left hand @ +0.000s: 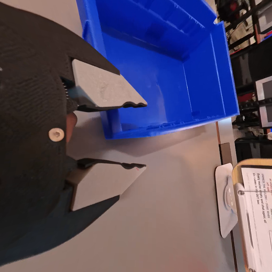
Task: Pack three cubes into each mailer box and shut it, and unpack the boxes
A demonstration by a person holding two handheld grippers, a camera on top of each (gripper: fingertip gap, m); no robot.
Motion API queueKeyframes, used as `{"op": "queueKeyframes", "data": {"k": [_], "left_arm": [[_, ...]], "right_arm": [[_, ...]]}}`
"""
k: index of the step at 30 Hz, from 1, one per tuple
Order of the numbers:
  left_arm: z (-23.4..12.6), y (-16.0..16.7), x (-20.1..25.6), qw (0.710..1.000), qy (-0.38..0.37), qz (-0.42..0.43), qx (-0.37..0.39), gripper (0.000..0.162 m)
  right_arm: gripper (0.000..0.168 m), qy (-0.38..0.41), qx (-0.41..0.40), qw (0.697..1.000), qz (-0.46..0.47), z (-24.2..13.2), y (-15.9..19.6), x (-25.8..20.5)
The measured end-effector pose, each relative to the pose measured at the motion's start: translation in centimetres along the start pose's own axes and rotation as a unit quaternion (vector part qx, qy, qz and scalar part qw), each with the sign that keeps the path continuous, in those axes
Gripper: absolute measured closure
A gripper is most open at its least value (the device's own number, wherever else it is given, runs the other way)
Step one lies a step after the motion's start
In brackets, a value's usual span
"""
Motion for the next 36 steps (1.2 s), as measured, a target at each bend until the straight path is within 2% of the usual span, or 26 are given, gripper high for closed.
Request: {"op": "queueKeyframes", "data": {"k": [1, 3, 4, 5, 6, 9, 10, 13, 15, 19, 22, 26, 30, 32, 34, 36], "left_arm": [[0.3, -0.1, 0.0, 1.000, 0.009, -0.004, -0.002, 0.091], [0.5, -0.4, -0.4, 1.000, 0.002, -0.003, 0.001, 0.101], [0.5, -0.4, -0.5, 1.000, -0.003, 0.008, 0.002, 0.122], [0.4, -0.5, -0.4, 1.000, 0.004, 0.029, 0.006, 0.153], [0.3, -0.5, -0.7, 0.999, -0.006, 0.036, 0.008, 0.154], [-0.1, -0.2, -1.8, 0.993, -0.063, 0.095, -0.002, 0.160], [-0.2, -0.2, -2.1, 0.993, -0.056, 0.104, -0.008, 0.160], [-1.7, -0.8, -3.4, 0.993, -0.048, 0.105, 0.012, 0.161], [-3.4, -1.8, -4.1, 0.988, -0.074, 0.126, 0.039, 0.160], [-6.7, -3.8, -4.1, 0.987, -0.076, 0.116, 0.078, 0.160], [-10.0, -5.6, -3.7, 0.982, -0.075, 0.110, 0.136, 0.160], [-14.0, -6.9, -3.7, 0.973, -0.096, 0.111, 0.180, 0.160], [-17.2, -7.4, -4.7, 0.966, -0.113, 0.098, 0.210, 0.160], [-18.5, -7.6, -5.5, 0.962, -0.124, 0.089, 0.225, 0.160], [-19.7, -7.4, -6.6, 0.958, -0.132, 0.081, 0.243, 0.160], [-20.8, -7.2, -7.9, 0.955, -0.139, 0.066, 0.253, 0.160]], "right_arm": [[0.088, 0.000, 0.000, 1.000, 0.007, 0.2, 0.2, 0.1], [0.108, 0.004, 0.003, 1.000, 0.013, 0.4, 0.5, 0.4], [0.129, 0.018, 0.009, 1.000, 0.004, 0.3, 0.5, 0.7], [0.143, 0.018, 0.014, 1.000, -0.012, 0.2, 0.4, 0.6], [0.152, 0.017, 0.014, 1.000, -0.015, 0.0, 0.4, 0.5], [0.161, 0.027, 0.009, 1.000, -0.003, -0.2, 0.7, 1.3], [0.166, 0.030, 0.007, 1.000, 0.003, -0.3, 0.9, 1.7], [0.166, 0.004, -0.002, 1.000, 0.005, -1.2, 1.5, 2.1], [0.167, -0.020, -0.009, 1.000, -0.004, -2.5, 1.6, 1.1], [0.159, -0.108, -0.001, 0.994, 0.005, -5.3, 0.6, -4.3], [0.154, -0.157, 0.009, 0.988, 0.008, -6.8, -1.0, -9.9], [0.142, -0.214, 0.018, 0.976, -0.029, -8.2, -4.0, -20.1], [0.128, -0.267, 0.017, 0.963, -0.015, -9.3, -9.0, -32.1], [0.128, -0.320, 0.057, 0.945, -0.033, -11.1, -12.1, -38.1], [0.127, -0.345, 0.098, 0.932, -0.045, -13.7, -14.7, -41.4], [0.115, -0.370, 0.150, 0.914, -0.080, -17.1, -15.7, -42.2]]}}
Point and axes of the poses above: each gripper's, where its closed fingertips meet, z out along the fingers, y out of its underside, x = y × z across the jaws, the point moved 5 cm from there along -z, back along the fingers, and after that the axes turned 11 degrees about -x, right-handed, at the moved point
